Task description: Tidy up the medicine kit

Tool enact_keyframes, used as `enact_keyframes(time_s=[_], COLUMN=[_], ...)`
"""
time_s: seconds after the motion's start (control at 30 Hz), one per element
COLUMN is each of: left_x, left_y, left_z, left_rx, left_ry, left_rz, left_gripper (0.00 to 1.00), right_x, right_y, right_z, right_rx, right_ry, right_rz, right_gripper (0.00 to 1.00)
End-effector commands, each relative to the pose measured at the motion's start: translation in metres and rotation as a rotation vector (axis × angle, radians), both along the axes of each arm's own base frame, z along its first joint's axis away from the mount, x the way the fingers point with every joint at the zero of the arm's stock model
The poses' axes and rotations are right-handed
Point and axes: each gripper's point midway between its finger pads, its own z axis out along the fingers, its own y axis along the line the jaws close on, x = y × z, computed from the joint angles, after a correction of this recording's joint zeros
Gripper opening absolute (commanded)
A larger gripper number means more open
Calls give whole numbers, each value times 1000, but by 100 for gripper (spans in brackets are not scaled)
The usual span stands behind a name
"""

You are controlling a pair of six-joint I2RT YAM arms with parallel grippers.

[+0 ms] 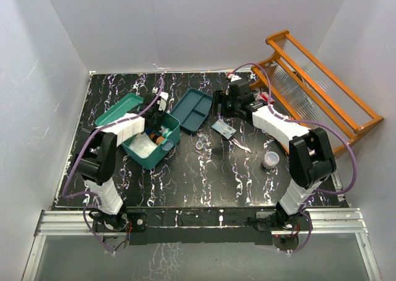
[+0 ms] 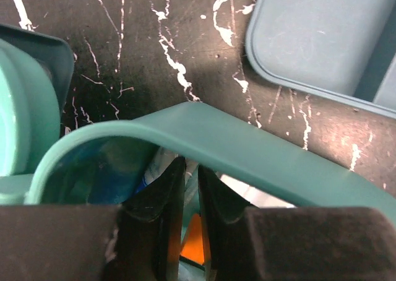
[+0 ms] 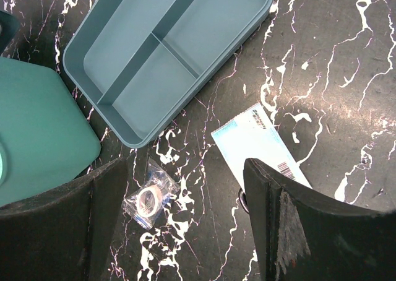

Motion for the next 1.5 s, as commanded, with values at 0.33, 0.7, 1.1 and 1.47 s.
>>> enact_keyframes(time_s=[0.33,0.7,1.1,1.47], left_x=[6,-4,-45,-95], left_y=[1,-5,21,-5], left_z=[52,133,239,236], left_rx=[-34,-172,-356,-630], left_ry=[-82,-226,-339,-279], left_rz=[24,52,345,312], left_gripper=[25,35,72,99], right_x=[12,2,-36,-54], right_y=[-1,-16,-10,73], right_z=[38,27,-6,-44], right_rx=[31,14,-30,101], right_ry=[-113,-3,213,319], right_rz=[-15,-140,-90,53], right_gripper=[73,73,66,53])
